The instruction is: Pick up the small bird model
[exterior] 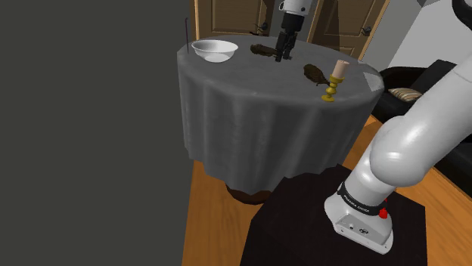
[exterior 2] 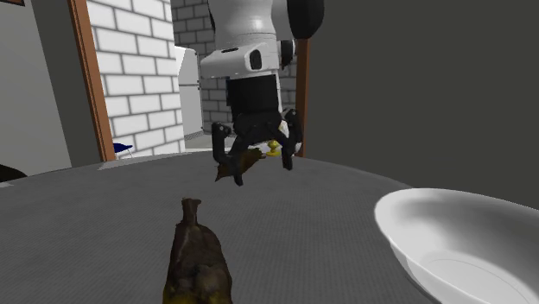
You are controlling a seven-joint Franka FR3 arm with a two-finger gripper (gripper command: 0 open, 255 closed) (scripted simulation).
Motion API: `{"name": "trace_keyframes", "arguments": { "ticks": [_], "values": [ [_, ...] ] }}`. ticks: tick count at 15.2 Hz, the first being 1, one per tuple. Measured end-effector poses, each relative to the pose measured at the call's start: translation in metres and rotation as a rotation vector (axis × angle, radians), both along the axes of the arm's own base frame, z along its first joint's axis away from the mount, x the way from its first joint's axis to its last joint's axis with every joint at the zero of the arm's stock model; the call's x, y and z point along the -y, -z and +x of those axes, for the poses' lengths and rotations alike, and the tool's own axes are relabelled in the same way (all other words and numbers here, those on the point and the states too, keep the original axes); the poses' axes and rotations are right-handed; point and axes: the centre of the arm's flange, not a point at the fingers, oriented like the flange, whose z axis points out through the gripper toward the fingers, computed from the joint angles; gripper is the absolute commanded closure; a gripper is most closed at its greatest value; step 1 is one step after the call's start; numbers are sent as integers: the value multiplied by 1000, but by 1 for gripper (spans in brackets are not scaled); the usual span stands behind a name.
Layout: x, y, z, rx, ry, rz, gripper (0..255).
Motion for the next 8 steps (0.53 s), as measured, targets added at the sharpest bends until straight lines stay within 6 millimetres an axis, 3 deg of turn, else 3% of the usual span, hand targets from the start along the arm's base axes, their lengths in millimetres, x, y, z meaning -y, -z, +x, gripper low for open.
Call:
{"name": "trace_keyframes", "arguments": {
  "ticks": [8],
  "values": [
    [73,-7,67,54,-30,-1,0]
  ]
}}
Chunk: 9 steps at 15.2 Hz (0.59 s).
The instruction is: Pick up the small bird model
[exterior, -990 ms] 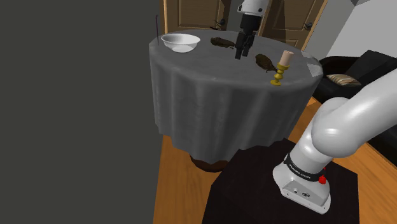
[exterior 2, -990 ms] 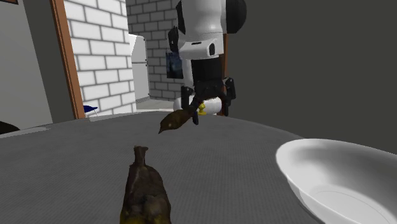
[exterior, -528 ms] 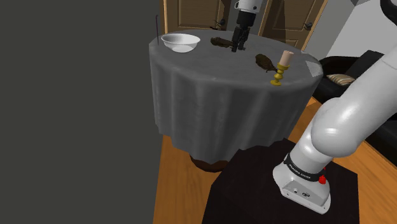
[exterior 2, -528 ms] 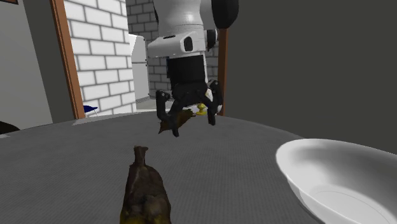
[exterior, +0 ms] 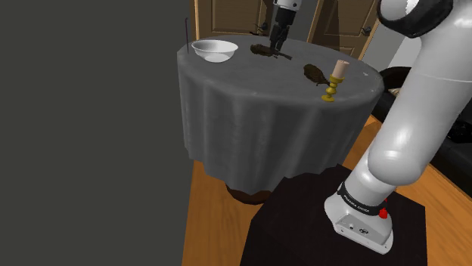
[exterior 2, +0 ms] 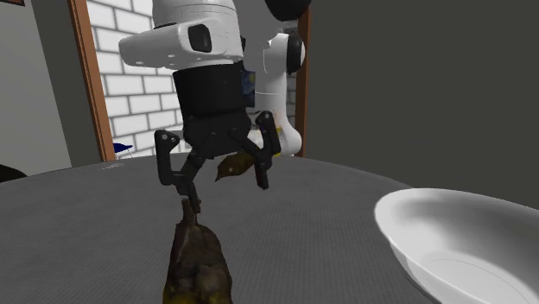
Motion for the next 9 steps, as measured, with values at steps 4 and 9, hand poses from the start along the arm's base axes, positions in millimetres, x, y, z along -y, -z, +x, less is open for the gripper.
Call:
{"name": "trace_keyframes", "arguments": {
  "ticks": [4,9],
  "values": [
    [40,-6,29,27,-15,-1,0],
    [53,9,42,36,-22,0,0]
  ]
}}
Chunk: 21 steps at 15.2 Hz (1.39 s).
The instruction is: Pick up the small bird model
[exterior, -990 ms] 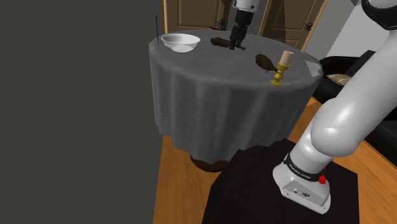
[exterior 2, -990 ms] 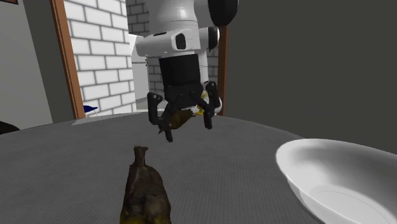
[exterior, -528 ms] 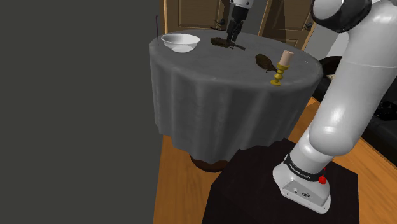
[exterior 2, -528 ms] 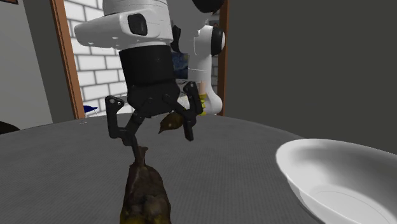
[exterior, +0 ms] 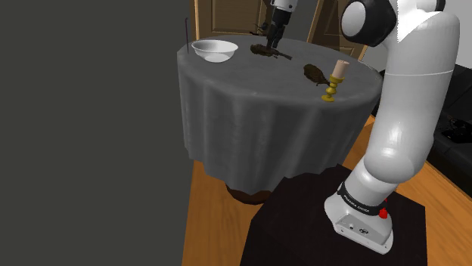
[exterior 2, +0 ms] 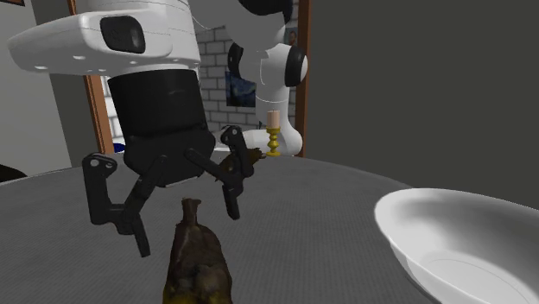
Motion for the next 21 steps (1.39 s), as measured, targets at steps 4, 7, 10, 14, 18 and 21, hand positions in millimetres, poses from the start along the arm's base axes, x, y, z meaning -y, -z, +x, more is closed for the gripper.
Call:
{"name": "trace_keyframes", "arguments": {
  "ticks": [4,7,10,14,18,21],
  "values": [
    [0,21,-1,0,0,0,0],
    [1,23,0,1,0,0,255],
    [1,23,0,1,0,0,255],
    [1,23,0,1,0,0,255],
    [2,14,0,1,0,0,255],
    [1,-3,-1,1,0,0,255]
  ]
}}
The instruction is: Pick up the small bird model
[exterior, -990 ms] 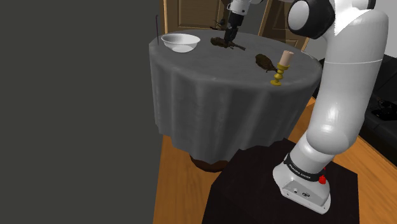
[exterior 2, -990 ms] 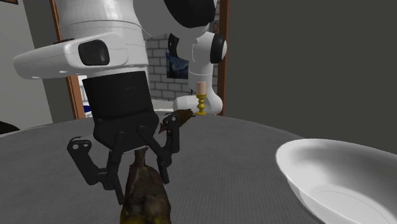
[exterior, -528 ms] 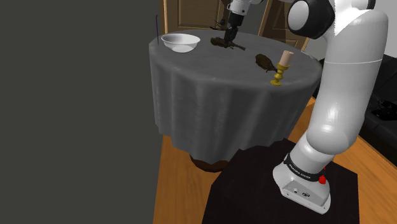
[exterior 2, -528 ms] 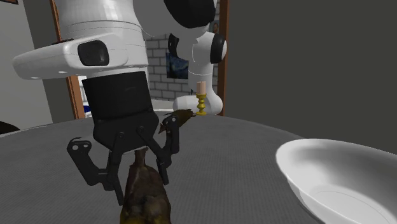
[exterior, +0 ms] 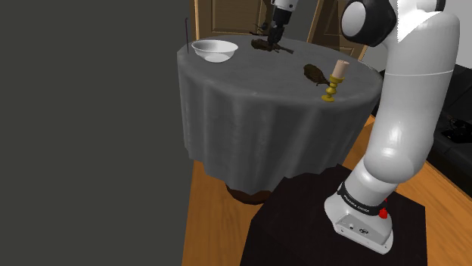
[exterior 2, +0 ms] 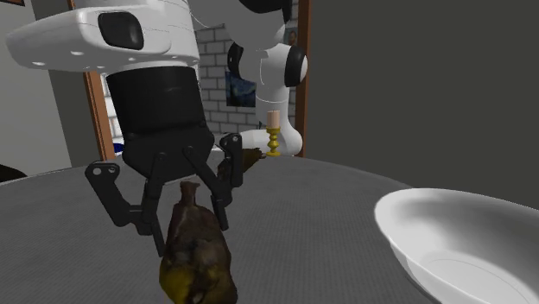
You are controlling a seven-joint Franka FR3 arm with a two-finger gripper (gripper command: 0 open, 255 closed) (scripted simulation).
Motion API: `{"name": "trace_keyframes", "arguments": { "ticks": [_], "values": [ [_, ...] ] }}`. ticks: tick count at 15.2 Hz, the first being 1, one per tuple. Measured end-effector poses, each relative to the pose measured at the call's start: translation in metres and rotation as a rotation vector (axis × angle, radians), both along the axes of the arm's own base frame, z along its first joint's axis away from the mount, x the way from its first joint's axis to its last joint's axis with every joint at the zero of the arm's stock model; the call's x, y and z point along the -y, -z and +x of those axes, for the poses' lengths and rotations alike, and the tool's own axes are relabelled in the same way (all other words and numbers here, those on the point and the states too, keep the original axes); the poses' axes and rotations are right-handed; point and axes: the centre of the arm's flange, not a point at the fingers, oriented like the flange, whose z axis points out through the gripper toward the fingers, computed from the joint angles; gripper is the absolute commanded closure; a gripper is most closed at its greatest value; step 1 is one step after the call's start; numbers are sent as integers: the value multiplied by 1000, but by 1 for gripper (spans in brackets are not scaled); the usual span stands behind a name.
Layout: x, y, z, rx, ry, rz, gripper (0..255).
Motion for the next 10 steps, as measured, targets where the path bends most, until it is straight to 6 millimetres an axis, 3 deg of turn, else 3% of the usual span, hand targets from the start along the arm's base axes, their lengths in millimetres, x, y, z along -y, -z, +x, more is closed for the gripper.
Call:
{"name": "trace_keyframes", "arguments": {
  "ticks": [10],
  "values": [
    [1,-49,0,0,0,0,255]
  ]
}}
